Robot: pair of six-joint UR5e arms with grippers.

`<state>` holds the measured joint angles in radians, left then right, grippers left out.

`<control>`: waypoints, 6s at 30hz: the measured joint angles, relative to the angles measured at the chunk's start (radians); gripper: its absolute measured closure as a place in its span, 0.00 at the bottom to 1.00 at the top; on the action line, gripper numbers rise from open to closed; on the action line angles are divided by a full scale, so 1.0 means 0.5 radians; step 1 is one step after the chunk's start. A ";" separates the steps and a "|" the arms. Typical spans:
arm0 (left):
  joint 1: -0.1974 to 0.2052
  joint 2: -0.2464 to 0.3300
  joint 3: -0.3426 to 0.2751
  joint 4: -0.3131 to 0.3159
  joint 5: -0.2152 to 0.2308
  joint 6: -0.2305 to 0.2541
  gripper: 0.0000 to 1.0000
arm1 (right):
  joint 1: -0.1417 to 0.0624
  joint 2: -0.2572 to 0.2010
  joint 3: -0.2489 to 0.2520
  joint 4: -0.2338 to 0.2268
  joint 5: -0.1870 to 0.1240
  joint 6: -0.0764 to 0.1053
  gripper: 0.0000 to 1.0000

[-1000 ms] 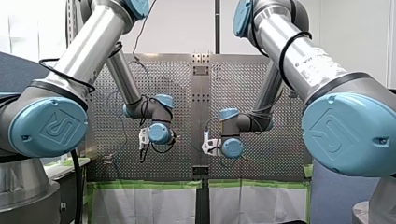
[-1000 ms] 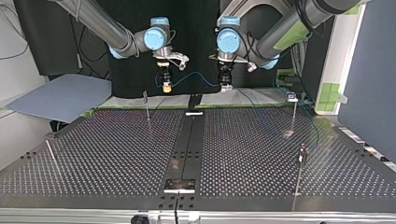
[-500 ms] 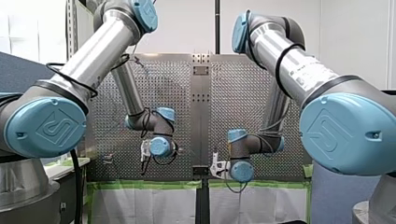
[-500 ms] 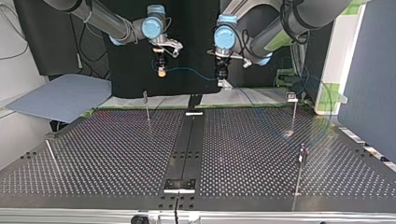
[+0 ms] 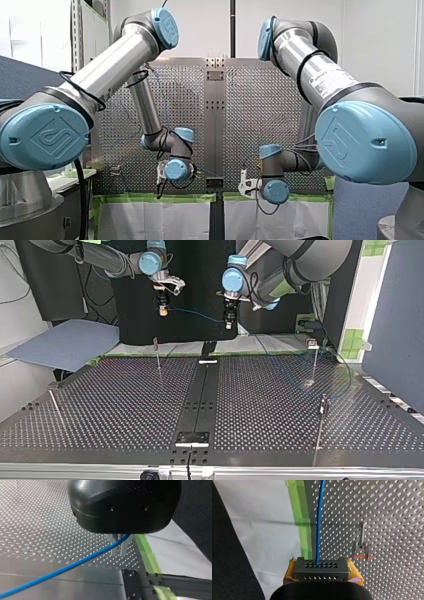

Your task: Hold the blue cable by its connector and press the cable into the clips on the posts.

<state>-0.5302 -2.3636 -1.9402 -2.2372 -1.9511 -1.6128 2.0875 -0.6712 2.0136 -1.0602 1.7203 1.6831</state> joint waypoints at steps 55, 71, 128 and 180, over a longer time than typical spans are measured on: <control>-0.365 -0.474 0.808 -0.166 -0.188 -0.071 1.00 | -0.840 0.007 -0.333 0.158 -0.426 -0.032 1.00; -0.395 -0.552 1.091 -0.288 -0.169 -0.120 1.00 | -0.899 0.010 -0.447 0.173 -0.552 -0.002 1.00; -0.328 -0.780 1.541 -0.528 -0.118 -0.136 1.00 | -1.003 0.116 -0.726 0.489 -0.583 -0.058 1.00; -0.260 -0.983 2.141 -0.867 -0.157 -0.057 1.00 | -1.048 0.237 -1.172 0.545 -0.715 -0.029 1.00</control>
<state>-0.6601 -2.8548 -0.8695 -2.6706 -2.0296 -1.6413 1.5637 -0.5526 1.4276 -0.7876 1.3628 1.6685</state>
